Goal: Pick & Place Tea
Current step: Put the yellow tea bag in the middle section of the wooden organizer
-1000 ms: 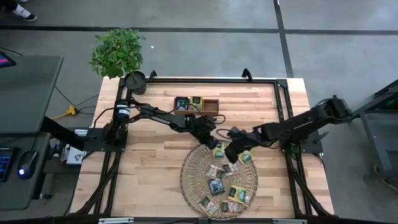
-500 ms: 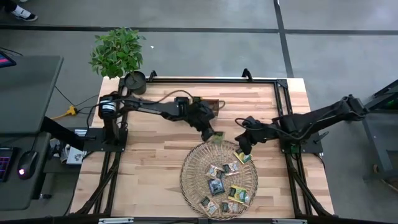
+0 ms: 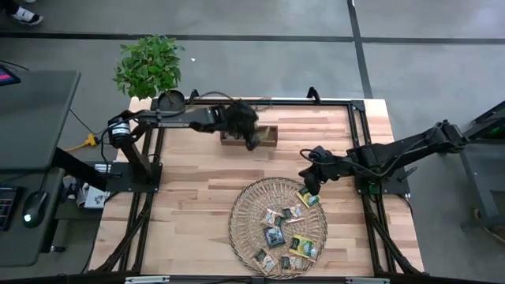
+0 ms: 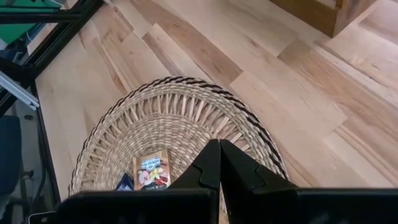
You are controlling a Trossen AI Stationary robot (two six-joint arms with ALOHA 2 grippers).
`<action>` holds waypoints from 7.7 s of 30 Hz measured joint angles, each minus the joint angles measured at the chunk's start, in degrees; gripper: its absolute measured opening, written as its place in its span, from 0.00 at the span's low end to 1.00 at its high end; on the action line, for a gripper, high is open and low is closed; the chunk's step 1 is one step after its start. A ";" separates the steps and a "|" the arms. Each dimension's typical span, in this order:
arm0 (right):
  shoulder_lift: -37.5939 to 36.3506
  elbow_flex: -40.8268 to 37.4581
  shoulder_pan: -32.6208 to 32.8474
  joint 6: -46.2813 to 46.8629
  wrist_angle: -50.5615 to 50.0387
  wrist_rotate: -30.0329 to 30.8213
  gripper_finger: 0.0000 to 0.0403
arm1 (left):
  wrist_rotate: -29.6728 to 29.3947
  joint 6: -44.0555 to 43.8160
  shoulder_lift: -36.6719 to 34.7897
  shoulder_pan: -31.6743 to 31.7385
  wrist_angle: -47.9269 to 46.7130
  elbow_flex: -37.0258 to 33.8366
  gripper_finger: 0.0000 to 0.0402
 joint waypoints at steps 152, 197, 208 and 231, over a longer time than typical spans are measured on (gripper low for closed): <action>18.86 -18.43 18.72 19.95 20.18 3.29 0.00 | 18.53 -38.59 36.56 -18.32 11.97 28.66 0.45; 18.32 -18.38 16.35 17.62 22.00 1.21 0.00 | 19.21 -37.08 36.56 -18.32 7.34 28.60 0.00; 4.66 -18.38 16.26 13.53 22.03 1.18 0.00 | 18.15 -37.07 36.54 -18.28 7.12 28.60 0.00; -19.64 -18.32 16.26 -2.17 21.42 13.32 0.00 | 17.50 -5.36 35.53 -15.51 -26.86 52.61 0.00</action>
